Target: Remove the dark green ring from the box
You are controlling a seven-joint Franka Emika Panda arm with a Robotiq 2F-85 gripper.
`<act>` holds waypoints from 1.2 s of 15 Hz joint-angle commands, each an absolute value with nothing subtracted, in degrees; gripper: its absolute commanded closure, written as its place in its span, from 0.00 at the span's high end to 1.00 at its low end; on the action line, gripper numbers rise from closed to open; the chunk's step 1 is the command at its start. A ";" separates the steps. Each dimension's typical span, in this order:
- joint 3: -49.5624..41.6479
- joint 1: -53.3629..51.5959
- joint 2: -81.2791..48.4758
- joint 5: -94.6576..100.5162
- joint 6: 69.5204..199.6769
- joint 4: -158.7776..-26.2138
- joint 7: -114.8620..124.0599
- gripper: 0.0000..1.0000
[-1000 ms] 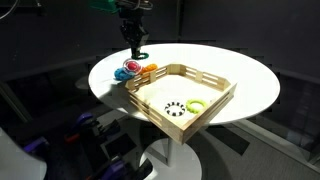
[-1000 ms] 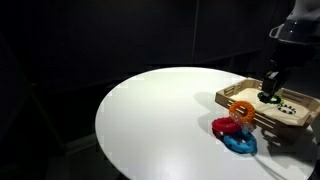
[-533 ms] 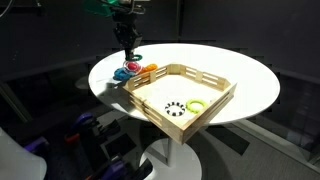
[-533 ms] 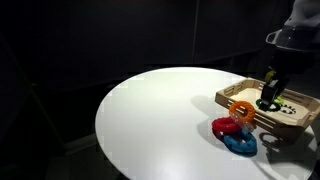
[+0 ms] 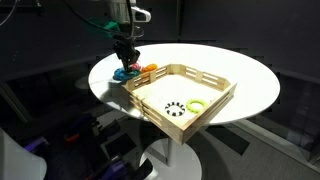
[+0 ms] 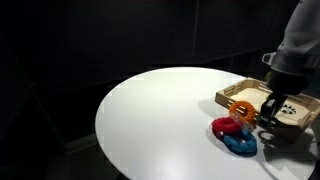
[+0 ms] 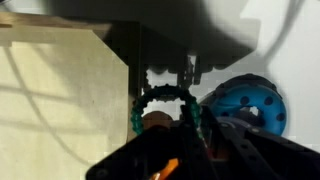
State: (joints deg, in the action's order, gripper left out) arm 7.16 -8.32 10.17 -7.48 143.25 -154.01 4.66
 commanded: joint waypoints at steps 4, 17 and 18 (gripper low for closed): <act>6.85 -8.22 9.43 -8.58 143.56 -153.96 4.30 0.62; 5.66 -2.04 21.34 -1.01 133.11 -153.38 11.15 1.00; 5.75 -1.09 22.65 0.45 131.31 -152.99 12.01 1.00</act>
